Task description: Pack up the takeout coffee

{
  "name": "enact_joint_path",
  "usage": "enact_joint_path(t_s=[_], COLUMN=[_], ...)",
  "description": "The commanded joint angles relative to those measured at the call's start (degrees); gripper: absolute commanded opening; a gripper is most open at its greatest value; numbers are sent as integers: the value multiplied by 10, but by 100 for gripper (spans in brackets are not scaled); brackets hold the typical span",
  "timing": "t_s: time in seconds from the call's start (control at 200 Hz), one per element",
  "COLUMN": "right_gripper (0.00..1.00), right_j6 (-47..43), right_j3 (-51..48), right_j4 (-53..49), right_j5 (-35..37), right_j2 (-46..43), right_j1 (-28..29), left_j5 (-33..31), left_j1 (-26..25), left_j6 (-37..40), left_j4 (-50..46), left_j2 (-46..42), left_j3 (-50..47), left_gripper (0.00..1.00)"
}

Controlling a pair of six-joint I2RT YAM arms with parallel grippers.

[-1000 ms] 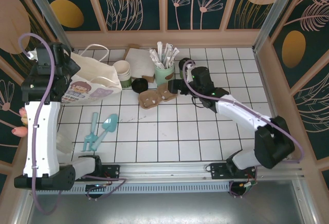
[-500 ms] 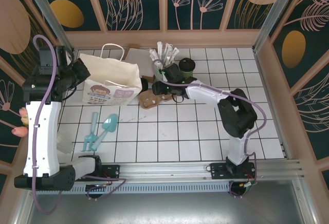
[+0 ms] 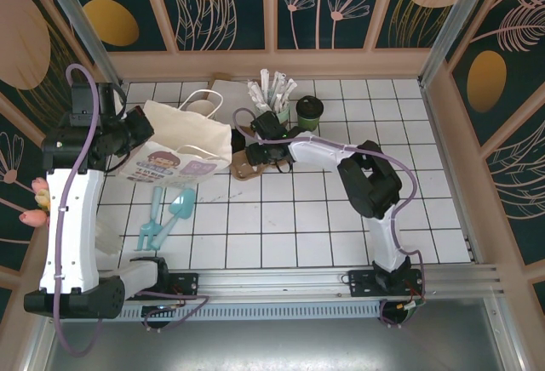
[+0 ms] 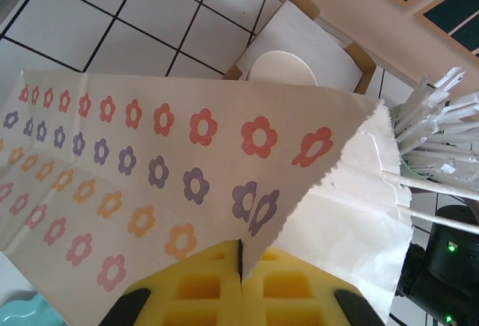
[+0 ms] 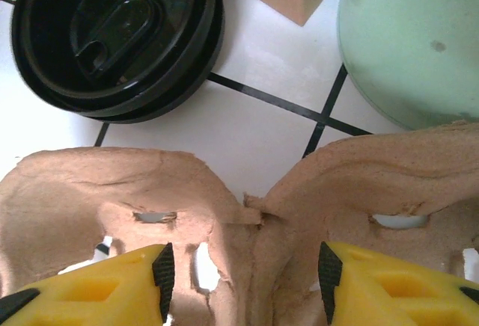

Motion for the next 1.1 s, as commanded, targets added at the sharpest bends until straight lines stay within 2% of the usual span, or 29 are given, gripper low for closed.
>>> enact_joint_path(t_s=[0.0, 0.115, 0.295, 0.47, 0.641, 0.946, 1.096], right_gripper=[55, 55, 49, 35, 23, 20, 20], right_j6=[-6, -4, -4, -4, -1, 10, 20], right_j3=[20, 18, 19, 12, -33, -147, -206], right_j4=[-21, -24, -27, -34, -36, -50, -43], right_j5=[23, 26, 35, 50, 53, 64, 71], right_j2=[14, 18, 22, 8, -36, -135, -183], right_j1=[7, 10, 11, 10, 1, -29, -58], left_j5=[11, 11, 24, 95, 125, 192, 192], left_j1=[2, 2, 2, 2, 1, -10, -67], left_j6=[12, 12, 12, 25, 14, -60, -120], left_j4=[0, 3, 10, 34, 23, 35, 95], left_j2=[-8, -9, -11, -22, -36, -66, -72], left_j3=[-7, -9, -21, -40, -53, -63, -91], left_gripper=[0, 0, 0, 0, 0, 0, 0])
